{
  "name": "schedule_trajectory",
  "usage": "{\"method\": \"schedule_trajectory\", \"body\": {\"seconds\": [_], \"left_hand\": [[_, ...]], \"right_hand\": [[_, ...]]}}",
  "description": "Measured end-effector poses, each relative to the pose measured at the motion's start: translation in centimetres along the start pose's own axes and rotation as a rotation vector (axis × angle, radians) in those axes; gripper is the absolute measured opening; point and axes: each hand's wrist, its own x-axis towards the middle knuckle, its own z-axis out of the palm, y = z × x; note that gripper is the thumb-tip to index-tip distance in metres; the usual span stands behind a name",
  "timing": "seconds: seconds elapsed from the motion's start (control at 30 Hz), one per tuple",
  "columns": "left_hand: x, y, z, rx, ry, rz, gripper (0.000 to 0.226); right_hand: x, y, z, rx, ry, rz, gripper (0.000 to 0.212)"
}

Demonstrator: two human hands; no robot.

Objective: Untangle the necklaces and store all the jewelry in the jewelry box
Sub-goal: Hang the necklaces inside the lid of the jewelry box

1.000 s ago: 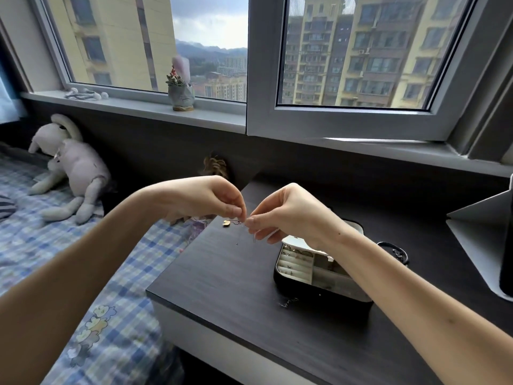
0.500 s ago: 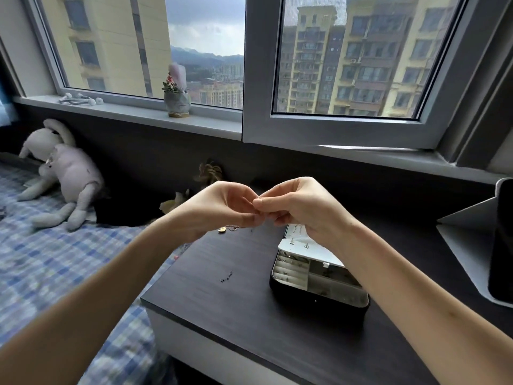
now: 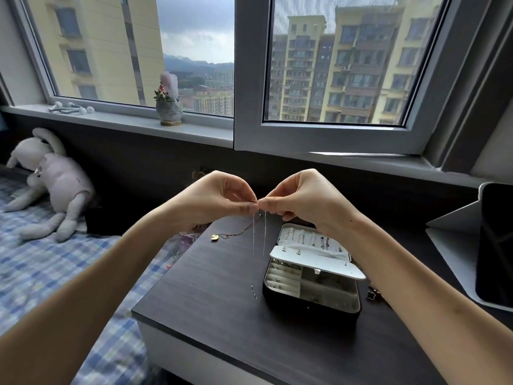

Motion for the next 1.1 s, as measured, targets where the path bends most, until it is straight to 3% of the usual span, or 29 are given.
{"method": "schedule_trajectory", "body": {"seconds": [0.17,0.43,0.67,0.8,0.9,0.97,1.03,1.1], "left_hand": [[0.7,0.9,0.1,0.043,-0.071,-0.008,0.004],[3.3,2.8,0.2,-0.124,-0.006,0.066,0.004],[6.2,4.6,0.2,-0.260,0.041,0.115,0.008],[7.6,4.3,0.3,-0.379,-0.043,0.124,0.011],[8.3,3.5,0.4,-0.551,-0.133,0.102,0.016],[8.7,3.0,0.7,-0.652,-0.129,0.082,0.015],[9.2,2.6,1.0,-0.701,-0.107,0.081,0.014],[9.7,2.4,1.2,-0.715,-0.086,0.095,0.011]], "right_hand": [[0.0,0.1,-0.7,0.006,-0.048,-0.025,0.015],[0.6,-0.9,-2.3,0.467,-0.121,-0.049,0.012],[1.1,-1.0,-4.9,0.134,-0.121,-0.024,0.011],[1.5,-1.1,-6.1,0.182,-0.154,-0.050,0.020],[1.8,-1.3,-7.3,0.349,-0.203,-0.075,0.025],[2.0,-1.4,-8.3,0.400,-0.217,-0.071,0.018],[2.0,-1.3,-9.2,0.249,-0.198,-0.022,0.013],[2.0,-0.4,-9.7,0.003,-0.185,0.061,0.034]]}}
